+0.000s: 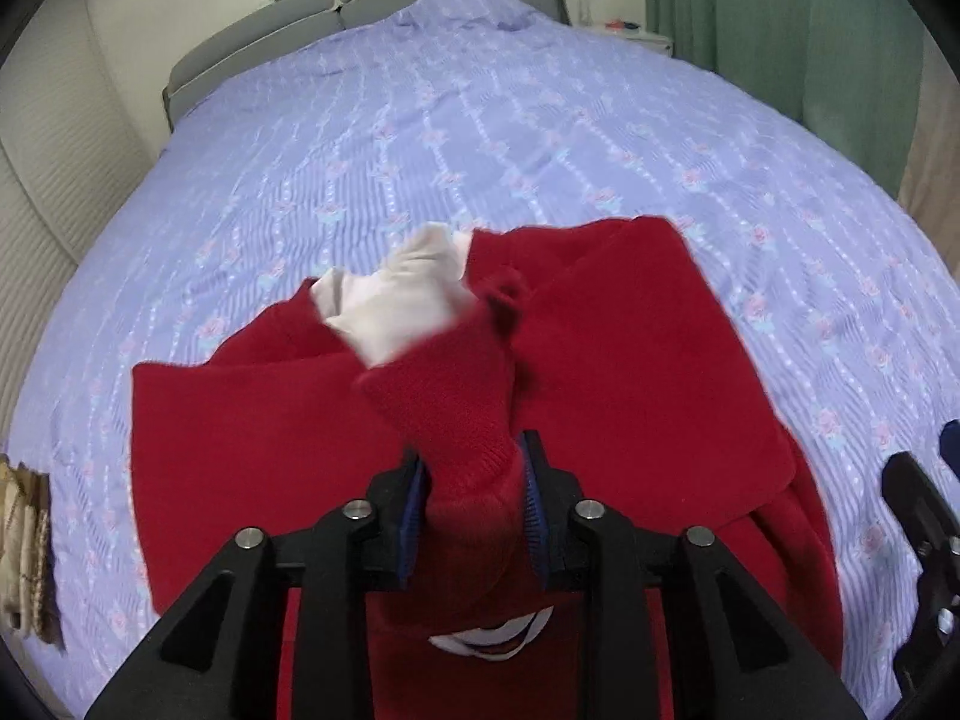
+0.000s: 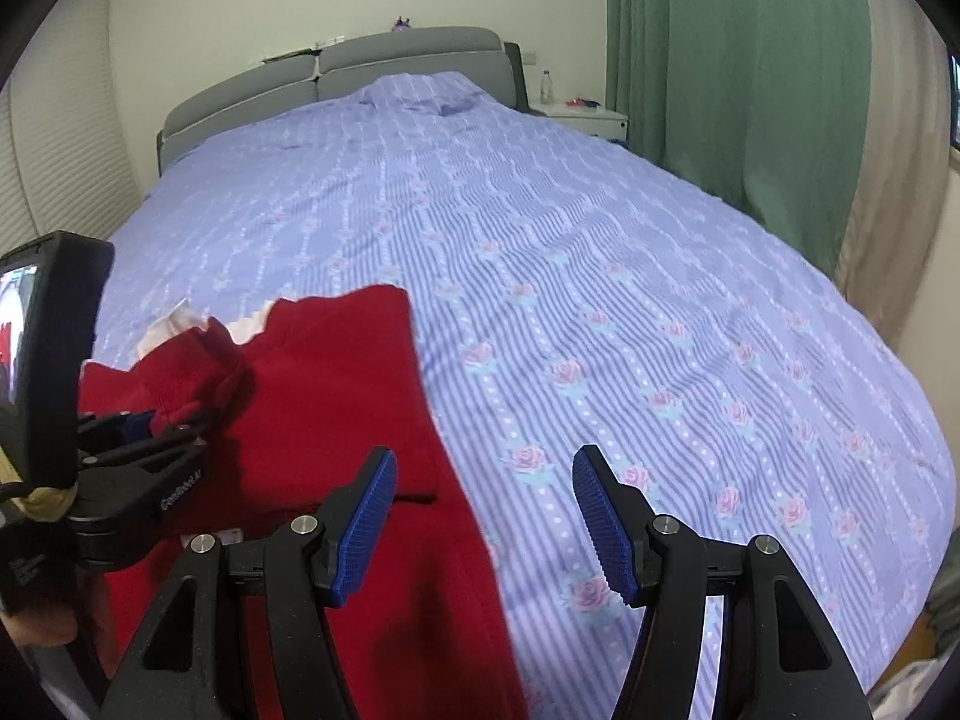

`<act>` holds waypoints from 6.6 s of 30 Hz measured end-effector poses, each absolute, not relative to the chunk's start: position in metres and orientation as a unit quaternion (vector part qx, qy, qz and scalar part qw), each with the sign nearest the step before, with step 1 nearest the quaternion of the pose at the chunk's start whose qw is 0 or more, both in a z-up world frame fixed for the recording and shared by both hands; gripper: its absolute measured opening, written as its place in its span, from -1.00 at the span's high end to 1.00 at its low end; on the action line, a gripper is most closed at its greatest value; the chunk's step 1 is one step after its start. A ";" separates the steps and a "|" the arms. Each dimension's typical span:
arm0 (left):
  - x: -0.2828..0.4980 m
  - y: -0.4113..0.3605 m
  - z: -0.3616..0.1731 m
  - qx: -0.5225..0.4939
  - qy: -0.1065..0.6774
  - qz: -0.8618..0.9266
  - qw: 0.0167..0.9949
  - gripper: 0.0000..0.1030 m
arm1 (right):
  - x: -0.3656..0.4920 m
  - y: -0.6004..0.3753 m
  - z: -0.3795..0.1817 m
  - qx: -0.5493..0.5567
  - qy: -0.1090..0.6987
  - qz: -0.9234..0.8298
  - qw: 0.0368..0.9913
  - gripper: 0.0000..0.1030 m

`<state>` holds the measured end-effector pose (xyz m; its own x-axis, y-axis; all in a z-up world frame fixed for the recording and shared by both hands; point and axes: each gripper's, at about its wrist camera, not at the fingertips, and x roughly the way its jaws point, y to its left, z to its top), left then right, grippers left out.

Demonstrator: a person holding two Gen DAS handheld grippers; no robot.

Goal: Fold small clothes

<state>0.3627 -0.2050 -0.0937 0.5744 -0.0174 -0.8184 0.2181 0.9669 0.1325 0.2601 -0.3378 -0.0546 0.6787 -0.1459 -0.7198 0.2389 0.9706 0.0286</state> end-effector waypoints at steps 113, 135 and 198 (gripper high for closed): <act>0.129 0.002 -0.151 -0.035 0.489 -0.075 0.868 -0.27 | 0.094 -0.322 -0.121 0.104 0.455 -0.092 0.879 -0.38; 0.119 -0.019 -0.177 -0.079 0.498 -0.116 0.856 0.26 | 0.106 -0.300 -0.157 0.069 0.491 -0.050 0.867 0.09; 0.444 0.025 -0.067 -0.209 0.477 -0.035 0.853 0.81 | 0.424 -0.326 -0.039 0.191 0.415 -0.039 0.889 0.65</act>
